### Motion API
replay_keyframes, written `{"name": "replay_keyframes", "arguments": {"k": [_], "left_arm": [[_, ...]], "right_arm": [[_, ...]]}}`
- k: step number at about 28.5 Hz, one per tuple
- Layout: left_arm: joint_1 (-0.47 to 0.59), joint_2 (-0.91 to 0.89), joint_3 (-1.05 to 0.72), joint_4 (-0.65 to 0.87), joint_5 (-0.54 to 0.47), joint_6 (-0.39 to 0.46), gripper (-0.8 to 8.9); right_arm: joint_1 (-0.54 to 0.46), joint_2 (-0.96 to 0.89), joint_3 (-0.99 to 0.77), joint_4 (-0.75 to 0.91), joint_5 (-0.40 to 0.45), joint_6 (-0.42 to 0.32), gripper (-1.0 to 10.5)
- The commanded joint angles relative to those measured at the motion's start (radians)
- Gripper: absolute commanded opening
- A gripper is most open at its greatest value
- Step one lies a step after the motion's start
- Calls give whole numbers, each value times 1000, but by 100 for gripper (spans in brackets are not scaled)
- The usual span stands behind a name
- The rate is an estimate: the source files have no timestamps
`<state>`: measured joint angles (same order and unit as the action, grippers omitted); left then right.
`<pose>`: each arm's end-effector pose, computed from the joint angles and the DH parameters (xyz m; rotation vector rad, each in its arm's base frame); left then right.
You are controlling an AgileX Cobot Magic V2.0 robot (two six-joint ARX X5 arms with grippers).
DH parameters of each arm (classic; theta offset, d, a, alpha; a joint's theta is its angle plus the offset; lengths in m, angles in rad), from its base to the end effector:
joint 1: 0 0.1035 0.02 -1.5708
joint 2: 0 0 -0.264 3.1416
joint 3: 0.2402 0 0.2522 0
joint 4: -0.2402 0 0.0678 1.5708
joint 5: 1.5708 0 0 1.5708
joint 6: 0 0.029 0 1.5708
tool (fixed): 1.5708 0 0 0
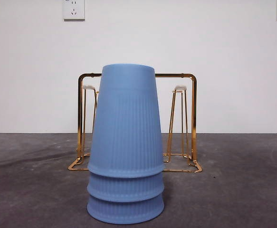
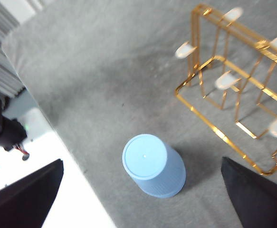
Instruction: Pick the top cup and place it on cupholder, pick up the mid cup and place it on cupholder, last pick the bottom cup and place it on cupholder.
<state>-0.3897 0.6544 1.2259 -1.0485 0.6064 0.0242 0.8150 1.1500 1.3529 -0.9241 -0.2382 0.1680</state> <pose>0.0543 -0.0402 0.4051 -0.0320 0.4822 -0.9823 0.1405 0.1590 0.3892 -0.0685 0.8034 0.9393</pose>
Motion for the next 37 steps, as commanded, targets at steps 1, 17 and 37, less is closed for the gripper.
{"name": "replay_keyframes", "arguments": {"k": [1, 17, 37], "left_arm": [[-11, 2, 23, -16, 6, 14, 593], [-15, -2, 23, -96, 5, 29, 593], [-15, -2, 23, -97, 5, 28, 593]], "right_arm": [[37, 65, 20, 3, 4, 40, 556], [106, 371, 20, 11, 58, 56, 557], [119, 450, 22, 9, 88, 57, 271]]}}
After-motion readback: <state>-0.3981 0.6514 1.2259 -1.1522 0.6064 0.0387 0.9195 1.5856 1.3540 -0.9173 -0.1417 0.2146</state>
